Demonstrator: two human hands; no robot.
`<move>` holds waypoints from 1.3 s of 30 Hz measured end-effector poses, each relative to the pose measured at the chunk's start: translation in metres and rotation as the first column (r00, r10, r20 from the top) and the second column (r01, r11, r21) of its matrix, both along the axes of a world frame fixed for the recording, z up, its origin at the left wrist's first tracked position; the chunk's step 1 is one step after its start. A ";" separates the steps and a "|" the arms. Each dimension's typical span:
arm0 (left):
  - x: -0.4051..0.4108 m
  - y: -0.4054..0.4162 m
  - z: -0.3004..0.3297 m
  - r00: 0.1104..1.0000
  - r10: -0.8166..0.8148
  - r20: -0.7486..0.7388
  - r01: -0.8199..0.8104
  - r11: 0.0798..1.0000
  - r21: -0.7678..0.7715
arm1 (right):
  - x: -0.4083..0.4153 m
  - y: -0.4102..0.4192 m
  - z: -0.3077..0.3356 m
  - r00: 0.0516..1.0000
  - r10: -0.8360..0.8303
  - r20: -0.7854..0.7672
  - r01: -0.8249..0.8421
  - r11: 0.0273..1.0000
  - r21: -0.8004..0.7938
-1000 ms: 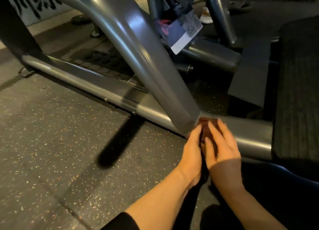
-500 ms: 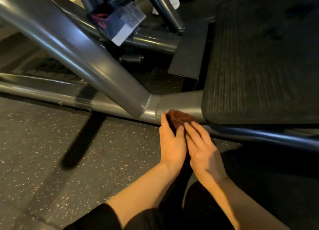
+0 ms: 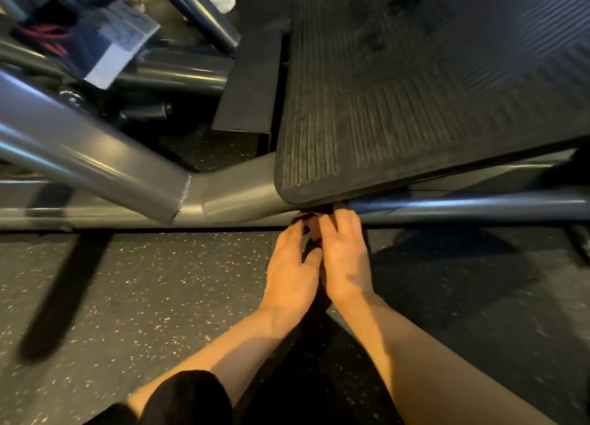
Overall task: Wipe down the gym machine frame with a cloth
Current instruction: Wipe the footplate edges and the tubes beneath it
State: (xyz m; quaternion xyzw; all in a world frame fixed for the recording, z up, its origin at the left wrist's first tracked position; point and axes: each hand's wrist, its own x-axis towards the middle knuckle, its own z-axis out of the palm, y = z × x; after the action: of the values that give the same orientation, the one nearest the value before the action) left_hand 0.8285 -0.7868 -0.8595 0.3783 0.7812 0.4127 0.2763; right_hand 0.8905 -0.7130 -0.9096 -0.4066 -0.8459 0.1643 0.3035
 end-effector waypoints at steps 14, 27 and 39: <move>0.029 0.077 0.027 0.585 -0.632 -0.508 0.347 0.761 -0.548 | 0.114 0.079 0.005 0.909 -0.401 0.113 0.407 0.912 -0.042; 0.053 0.074 -0.036 0.642 -0.261 -0.721 0.137 0.964 -0.227 | 0.062 0.074 0.043 0.953 0.025 0.302 -0.002 0.997 -0.077; 0.096 0.108 -0.038 0.682 -0.216 -0.699 0.189 0.975 -0.117 | 0.147 0.122 0.026 0.772 -0.543 0.331 0.571 0.821 0.016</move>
State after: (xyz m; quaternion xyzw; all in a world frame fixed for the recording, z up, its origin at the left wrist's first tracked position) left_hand 0.9248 -0.6787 -0.8979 0.5863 0.7876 0.1891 0.0063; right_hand 1.0374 -0.5907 -0.8836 -0.6726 -0.7171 0.0347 0.1791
